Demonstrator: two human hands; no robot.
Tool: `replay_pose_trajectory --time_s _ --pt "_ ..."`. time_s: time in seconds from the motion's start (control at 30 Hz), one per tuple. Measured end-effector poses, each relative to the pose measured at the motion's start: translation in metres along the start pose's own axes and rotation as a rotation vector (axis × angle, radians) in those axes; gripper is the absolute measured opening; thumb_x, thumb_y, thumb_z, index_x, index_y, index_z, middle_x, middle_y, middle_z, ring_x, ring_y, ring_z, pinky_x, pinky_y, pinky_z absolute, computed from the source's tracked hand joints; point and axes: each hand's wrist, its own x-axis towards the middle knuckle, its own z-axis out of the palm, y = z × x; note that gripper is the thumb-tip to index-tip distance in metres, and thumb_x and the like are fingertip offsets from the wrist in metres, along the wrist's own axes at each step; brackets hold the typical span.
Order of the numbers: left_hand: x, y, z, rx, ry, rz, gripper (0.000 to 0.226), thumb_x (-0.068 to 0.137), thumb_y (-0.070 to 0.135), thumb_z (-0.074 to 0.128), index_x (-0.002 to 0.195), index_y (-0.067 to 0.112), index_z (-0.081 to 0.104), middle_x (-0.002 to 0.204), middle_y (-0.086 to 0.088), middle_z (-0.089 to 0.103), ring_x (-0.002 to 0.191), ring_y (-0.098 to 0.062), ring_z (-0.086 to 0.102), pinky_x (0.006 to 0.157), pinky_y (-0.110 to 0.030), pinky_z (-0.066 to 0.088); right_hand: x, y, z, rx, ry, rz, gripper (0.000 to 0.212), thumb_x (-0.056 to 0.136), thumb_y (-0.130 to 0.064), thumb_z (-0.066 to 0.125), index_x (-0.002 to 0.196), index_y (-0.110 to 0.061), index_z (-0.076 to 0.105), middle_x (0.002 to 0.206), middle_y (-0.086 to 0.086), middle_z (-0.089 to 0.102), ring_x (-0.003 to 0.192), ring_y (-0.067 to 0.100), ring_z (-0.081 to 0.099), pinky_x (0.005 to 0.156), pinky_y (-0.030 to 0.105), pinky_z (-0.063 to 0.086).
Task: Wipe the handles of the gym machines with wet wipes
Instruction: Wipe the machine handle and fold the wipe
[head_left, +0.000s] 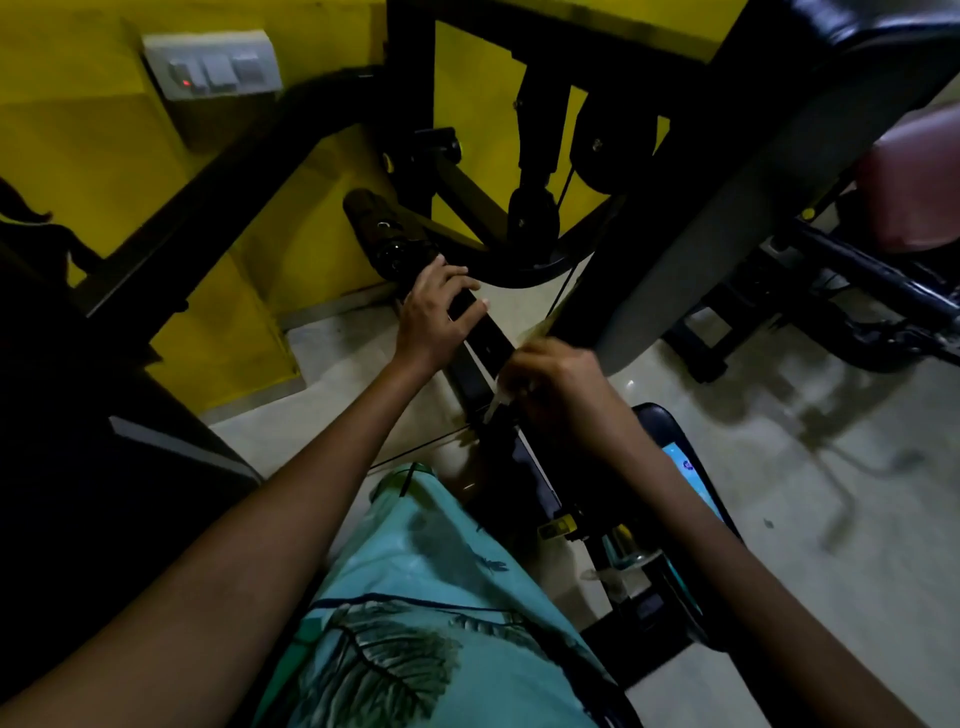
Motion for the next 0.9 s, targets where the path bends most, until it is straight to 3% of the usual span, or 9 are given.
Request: replay_pose_trajectory --time_s 0.1,0.27,0.37,0.5,0.6,0.7,0.8,0.9 --pt "0.003 -0.003 0.000 0.013 0.023 -0.001 0.056 0.079 0.054 0.042 0.099 0.009 0.069 0.118 -0.006 0.062 0.132 -0.027 0.039 0.103 -0.049 0.034 0.017 0.002 -0.013 -0.096 0.105 0.080 0.008 0.084 0.000 0.060 0.084 -0.004 0.067 0.093 0.010 0.063 0.084 0.020 0.059 0.069 0.026 0.051" --pt "0.008 -0.008 0.000 0.011 0.044 0.021 0.052 0.079 0.052 0.045 0.096 0.010 0.071 0.112 -0.006 0.064 0.127 -0.028 0.043 0.101 -0.049 0.037 0.013 0.011 -0.010 -0.029 -0.080 0.130 0.028 0.086 -0.004 0.061 0.114 -0.007 0.063 0.103 0.006 0.066 0.084 0.011 0.061 0.072 0.016 0.048" --pt "0.008 -0.008 0.001 -0.020 0.039 0.012 0.053 0.080 0.051 0.044 0.097 0.009 0.071 0.113 -0.007 0.064 0.129 -0.028 0.042 0.099 -0.038 0.034 0.026 0.016 -0.004 -0.044 -0.045 0.169 0.022 0.086 -0.010 0.063 0.108 -0.006 0.065 0.105 0.007 0.063 0.083 0.004 0.053 0.068 0.007 0.040" --pt "0.006 -0.007 0.004 -0.043 0.037 0.011 0.053 0.080 0.050 0.043 0.098 0.008 0.071 0.114 -0.008 0.063 0.130 -0.028 0.039 0.097 -0.029 0.028 0.033 0.014 0.000 -0.069 -0.088 0.121 0.017 0.085 -0.008 0.063 0.102 -0.005 0.067 0.103 0.009 0.061 0.086 0.017 0.060 0.073 0.024 0.050" --pt "0.007 -0.008 0.003 -0.055 0.042 0.014 0.053 0.080 0.050 0.044 0.098 0.008 0.071 0.113 -0.009 0.064 0.129 -0.029 0.040 0.096 -0.030 0.029 0.025 0.022 -0.007 -0.049 -0.154 0.107 0.013 0.081 -0.007 0.068 0.094 -0.008 0.071 0.095 0.006 0.064 0.077 0.010 0.055 0.065 0.008 0.036" --pt "0.009 -0.008 0.003 -0.053 0.042 0.003 0.053 0.079 0.050 0.044 0.097 0.009 0.072 0.110 -0.007 0.064 0.127 -0.027 0.040 0.094 -0.030 0.030 0.034 0.032 -0.007 -0.031 -0.062 0.171 0.010 0.084 -0.008 0.066 0.092 -0.008 0.070 0.090 0.000 0.061 0.078 0.011 0.057 0.062 0.003 0.030" --pt "0.011 -0.010 0.003 -0.041 0.063 0.017 0.050 0.079 0.048 0.045 0.094 0.009 0.073 0.107 -0.006 0.065 0.122 -0.028 0.043 0.093 -0.032 0.034 0.047 0.027 0.005 -0.023 -0.017 0.137 0.011 0.085 -0.008 0.064 0.095 -0.007 0.069 0.096 0.004 0.061 0.080 0.008 0.054 0.065 0.010 0.041" --pt "0.013 -0.012 0.003 -0.017 0.073 0.023 0.047 0.080 0.048 0.046 0.091 0.011 0.073 0.104 -0.004 0.065 0.116 -0.027 0.045 0.093 -0.040 0.039 0.042 0.025 0.005 -0.052 -0.109 0.029 0.008 0.084 -0.004 0.064 0.089 -0.007 0.070 0.092 0.006 0.063 0.078 0.012 0.057 0.067 0.021 0.050"
